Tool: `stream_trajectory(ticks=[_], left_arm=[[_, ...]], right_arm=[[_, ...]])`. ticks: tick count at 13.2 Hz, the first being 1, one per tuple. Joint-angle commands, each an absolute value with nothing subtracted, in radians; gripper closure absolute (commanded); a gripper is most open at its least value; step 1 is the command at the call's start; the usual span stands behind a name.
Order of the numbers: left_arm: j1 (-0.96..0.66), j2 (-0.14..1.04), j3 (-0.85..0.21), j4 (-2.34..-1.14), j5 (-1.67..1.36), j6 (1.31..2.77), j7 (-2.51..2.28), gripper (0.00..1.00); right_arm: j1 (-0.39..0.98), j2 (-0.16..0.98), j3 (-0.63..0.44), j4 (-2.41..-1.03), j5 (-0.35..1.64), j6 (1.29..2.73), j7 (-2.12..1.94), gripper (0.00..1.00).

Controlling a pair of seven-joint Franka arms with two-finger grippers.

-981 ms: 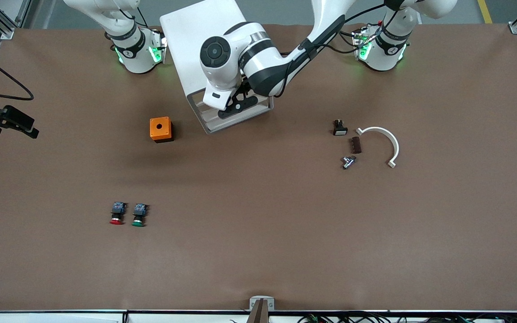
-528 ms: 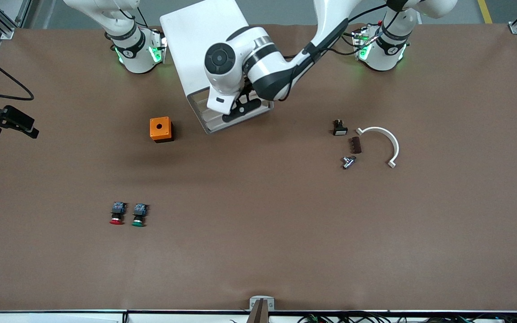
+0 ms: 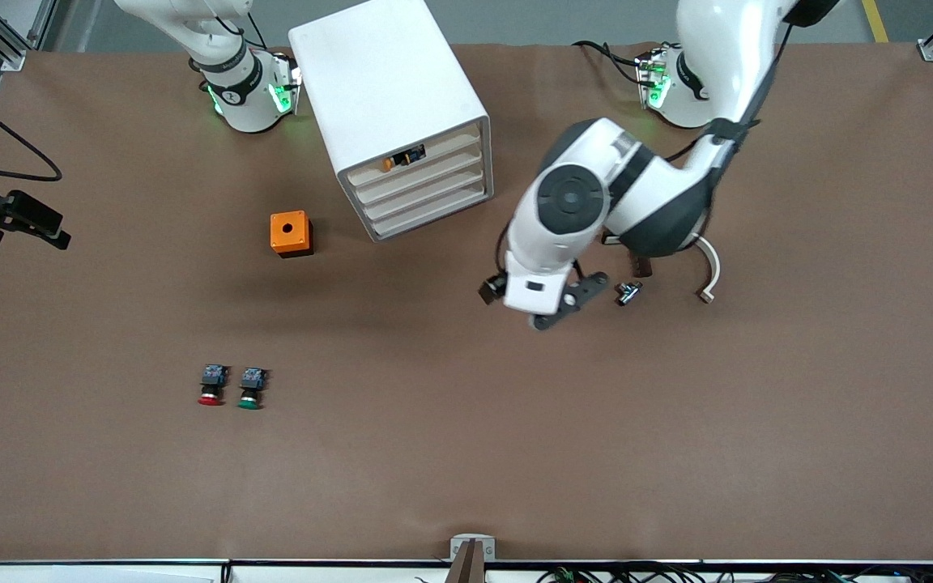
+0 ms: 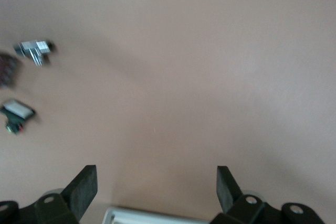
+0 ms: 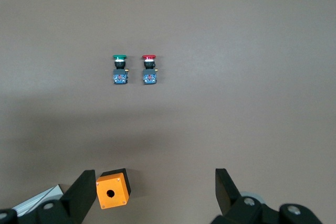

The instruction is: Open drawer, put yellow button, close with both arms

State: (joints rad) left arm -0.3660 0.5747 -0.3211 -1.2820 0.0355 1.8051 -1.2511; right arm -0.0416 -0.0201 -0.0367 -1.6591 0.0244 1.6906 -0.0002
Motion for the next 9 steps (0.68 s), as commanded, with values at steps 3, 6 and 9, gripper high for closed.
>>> stream_trajectory(ticks=[3,6,9], left_arm=[[-0.209,0.464,-0.336,-1.301,0.060,1.689,-1.094,0.00],[-0.114,0.378,-0.330,-1.301,0.063,1.602,-0.950,0.00],[-0.022,0.325,-0.330,-1.301,0.063,1.554,-0.786,0.00]], right_arm=[[-0.061,-0.048,-0.021,-1.681,0.014,1.687,-0.009,0.00],[-0.061,-0.048,-0.021,-1.683,0.014,1.687,-0.009,0.00],[-0.061,-0.048,-0.021,-1.683,0.014,1.687,-0.009,0.00]])
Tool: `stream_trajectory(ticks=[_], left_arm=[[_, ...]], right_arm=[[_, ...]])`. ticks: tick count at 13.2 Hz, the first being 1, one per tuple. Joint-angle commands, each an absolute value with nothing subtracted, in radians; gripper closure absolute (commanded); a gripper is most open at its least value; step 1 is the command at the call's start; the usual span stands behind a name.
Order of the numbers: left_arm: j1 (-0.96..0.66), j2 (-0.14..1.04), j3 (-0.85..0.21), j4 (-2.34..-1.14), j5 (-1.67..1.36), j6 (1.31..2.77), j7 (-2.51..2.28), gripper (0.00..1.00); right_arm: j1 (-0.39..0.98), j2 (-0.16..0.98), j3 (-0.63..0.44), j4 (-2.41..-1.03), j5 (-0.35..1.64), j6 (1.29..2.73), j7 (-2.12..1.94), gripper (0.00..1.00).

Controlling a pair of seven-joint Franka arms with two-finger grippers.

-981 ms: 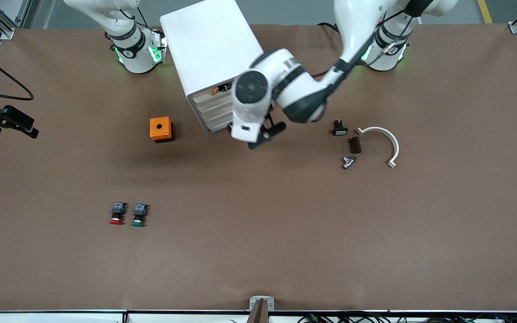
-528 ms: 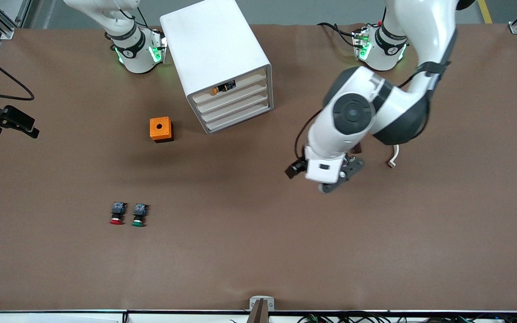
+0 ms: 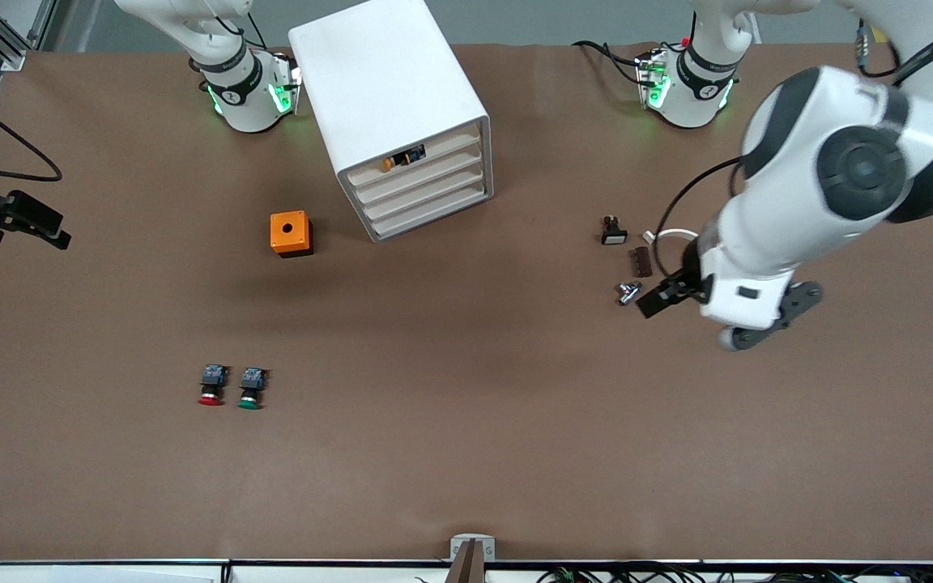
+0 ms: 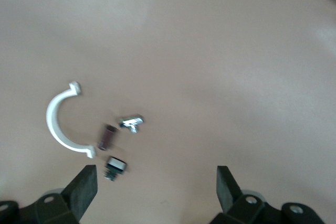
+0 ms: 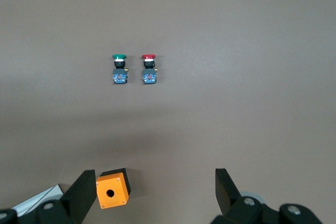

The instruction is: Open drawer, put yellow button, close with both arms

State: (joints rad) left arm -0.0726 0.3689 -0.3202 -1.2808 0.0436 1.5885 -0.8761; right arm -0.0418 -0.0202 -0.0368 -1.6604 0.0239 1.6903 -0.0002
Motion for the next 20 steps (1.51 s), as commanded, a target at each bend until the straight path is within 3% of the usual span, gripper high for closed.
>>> stream_trajectory(ticks=[1,5,11,17,20], left_arm=[[-0.006,0.309,-0.328,-1.302,0.061,1.545,-0.722,0.00],[-0.005,0.221,-0.250,-1.319,0.071,1.500,-0.527,0.00],[-0.040,0.039,-0.109,-1.477,0.054,1.499,-0.296,0.00],[-0.046,-0.106,-0.094,-1.643,0.041,1.528,-0.229,0.00],[-0.040,-0.210,-0.094,-1.790,0.014,1.601,-0.226,0.00]], right_arm=[[-0.061,-0.048,-0.021,-1.683,0.014,1.689,-0.009,0.00],[-0.061,-0.052,-0.021,-1.684,0.014,1.690,-0.009,0.00],[-0.061,-0.052,-0.021,-1.684,0.014,1.689,-0.008,0.00],[-0.061,-0.052,-0.023,-1.686,0.014,1.689,-0.008,0.00],[-0.061,-0.052,-0.023,-1.684,0.014,1.690,-0.008,0.00]])
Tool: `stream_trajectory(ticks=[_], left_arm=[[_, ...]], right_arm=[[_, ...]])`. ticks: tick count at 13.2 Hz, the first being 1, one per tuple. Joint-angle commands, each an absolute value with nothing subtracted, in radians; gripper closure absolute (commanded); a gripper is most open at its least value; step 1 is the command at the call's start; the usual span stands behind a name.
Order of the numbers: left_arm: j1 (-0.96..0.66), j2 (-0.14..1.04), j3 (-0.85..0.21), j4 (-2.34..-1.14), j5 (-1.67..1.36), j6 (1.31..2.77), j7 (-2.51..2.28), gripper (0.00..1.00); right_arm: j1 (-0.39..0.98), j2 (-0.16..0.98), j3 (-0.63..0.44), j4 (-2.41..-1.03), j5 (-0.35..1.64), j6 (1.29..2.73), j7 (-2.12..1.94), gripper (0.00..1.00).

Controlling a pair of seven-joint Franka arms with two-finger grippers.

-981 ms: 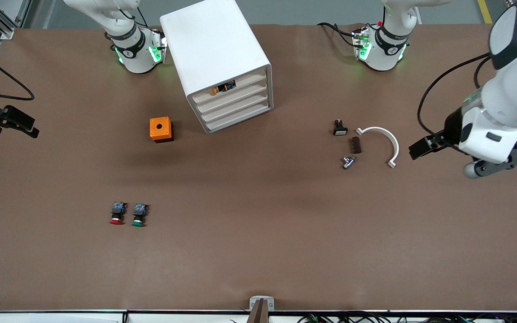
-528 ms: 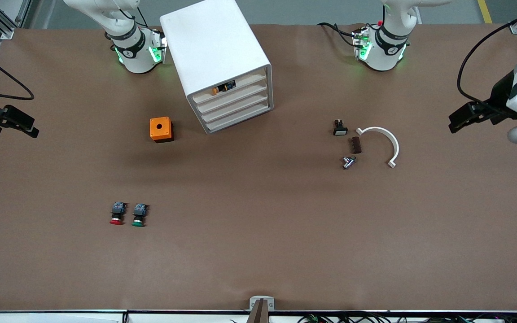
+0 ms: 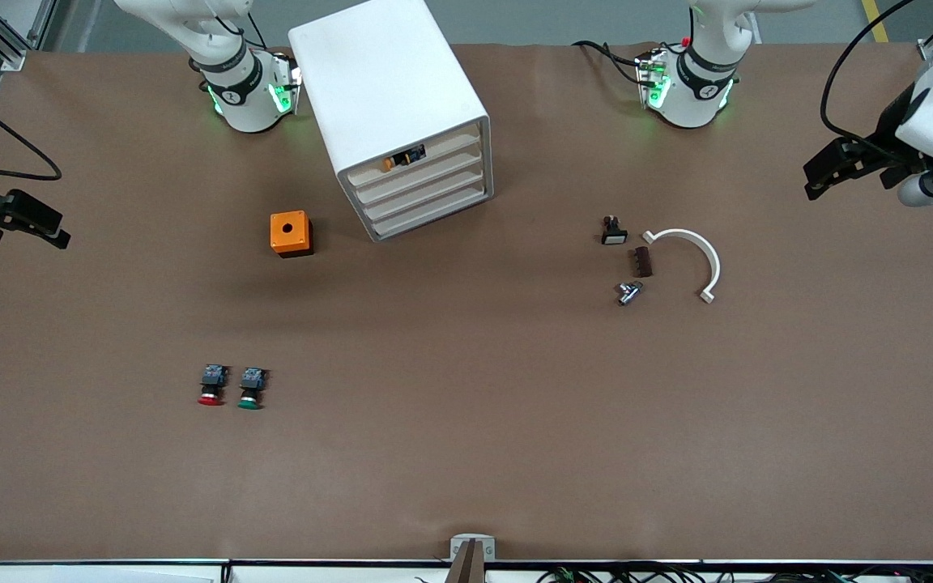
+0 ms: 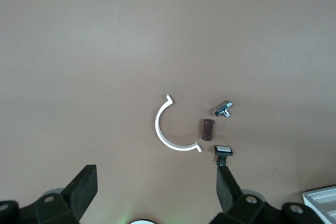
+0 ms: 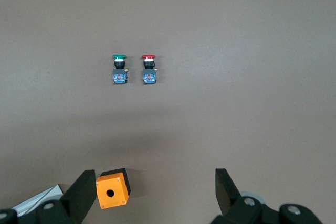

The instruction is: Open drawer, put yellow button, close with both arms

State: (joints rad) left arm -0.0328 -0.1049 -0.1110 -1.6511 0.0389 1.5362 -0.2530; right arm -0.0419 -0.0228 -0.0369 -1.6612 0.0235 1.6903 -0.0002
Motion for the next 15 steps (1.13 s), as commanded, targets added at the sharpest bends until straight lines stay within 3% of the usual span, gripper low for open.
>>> stream_trajectory(ticks=[1,15], left_arm=[[-0.038,-0.224,-0.094,-1.807,0.012,1.603,-0.225,0.00],[-0.035,-0.172,-0.103,-1.744,0.017,1.595,-0.201,0.00]], right_arm=[[-0.061,-0.052,-0.021,-1.684,0.014,1.690,-0.008,0.00],[-0.063,-0.052,-0.025,-1.686,0.014,1.689,-0.009,0.00]])
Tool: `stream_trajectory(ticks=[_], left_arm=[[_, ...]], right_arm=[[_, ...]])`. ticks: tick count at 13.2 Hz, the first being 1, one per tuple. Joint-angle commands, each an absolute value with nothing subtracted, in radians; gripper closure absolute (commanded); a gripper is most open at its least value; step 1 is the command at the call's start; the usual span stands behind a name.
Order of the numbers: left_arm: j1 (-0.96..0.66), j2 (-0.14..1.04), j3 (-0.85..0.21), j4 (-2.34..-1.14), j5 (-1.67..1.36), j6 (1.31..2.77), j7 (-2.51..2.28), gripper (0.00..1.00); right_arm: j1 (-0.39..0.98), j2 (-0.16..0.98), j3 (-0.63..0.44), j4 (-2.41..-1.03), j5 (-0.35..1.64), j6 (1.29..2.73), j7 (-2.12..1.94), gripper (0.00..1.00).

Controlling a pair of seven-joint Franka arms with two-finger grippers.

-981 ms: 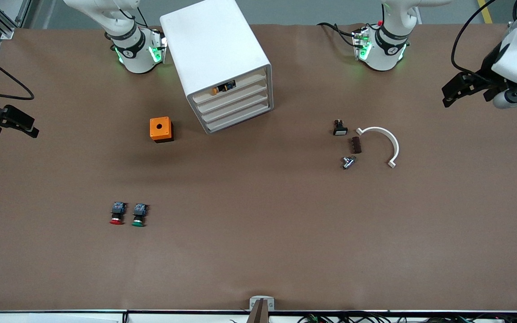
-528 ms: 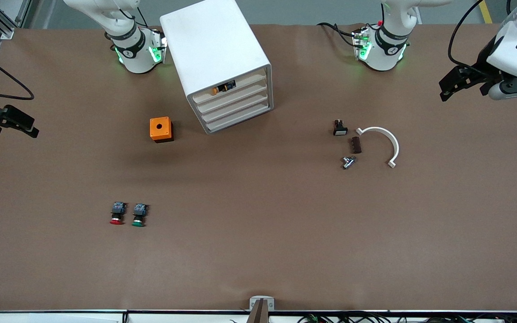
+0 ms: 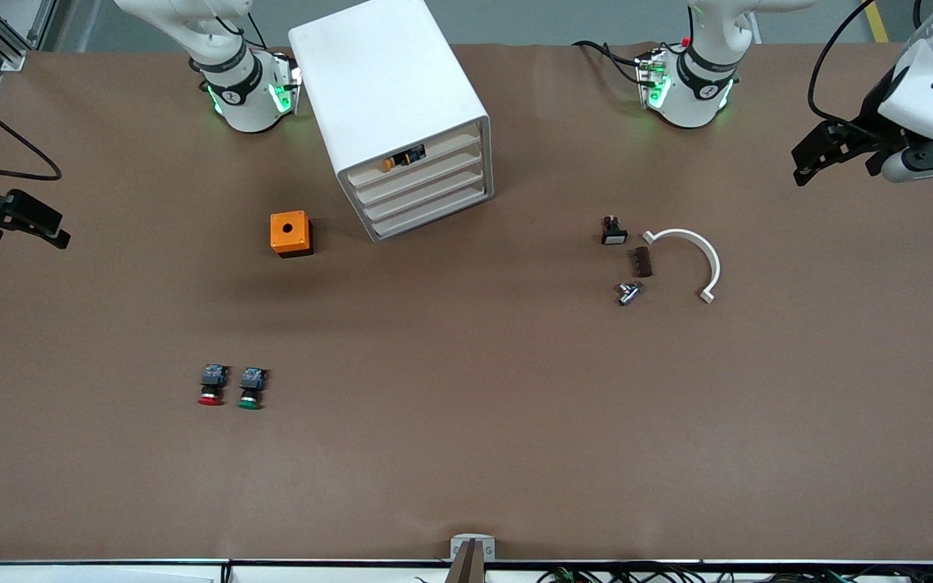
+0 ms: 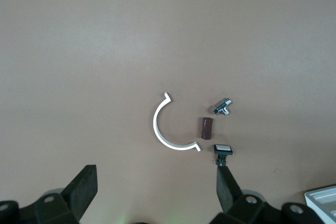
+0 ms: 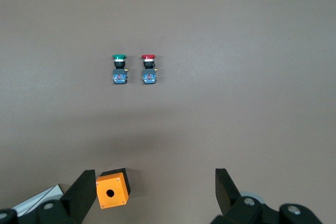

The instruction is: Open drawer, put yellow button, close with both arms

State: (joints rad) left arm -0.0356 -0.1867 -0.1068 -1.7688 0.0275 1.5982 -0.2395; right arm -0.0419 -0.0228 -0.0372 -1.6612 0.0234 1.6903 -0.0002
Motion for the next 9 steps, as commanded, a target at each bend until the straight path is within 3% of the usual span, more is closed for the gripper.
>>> stream_trajectory(ticks=[1,9], left_arm=[[-0.034,-0.172,-0.103,-1.744,0.018,1.594,-0.177,0.00],[-0.031,-0.166,-0.095,-1.741,0.021,1.574,-0.150,0.00]], right_arm=[[-0.063,-0.052,-0.025,-1.686,0.014,1.689,-0.009,0.00],[-0.063,-0.052,-0.025,-1.686,0.014,1.689,-0.009,0.00]])
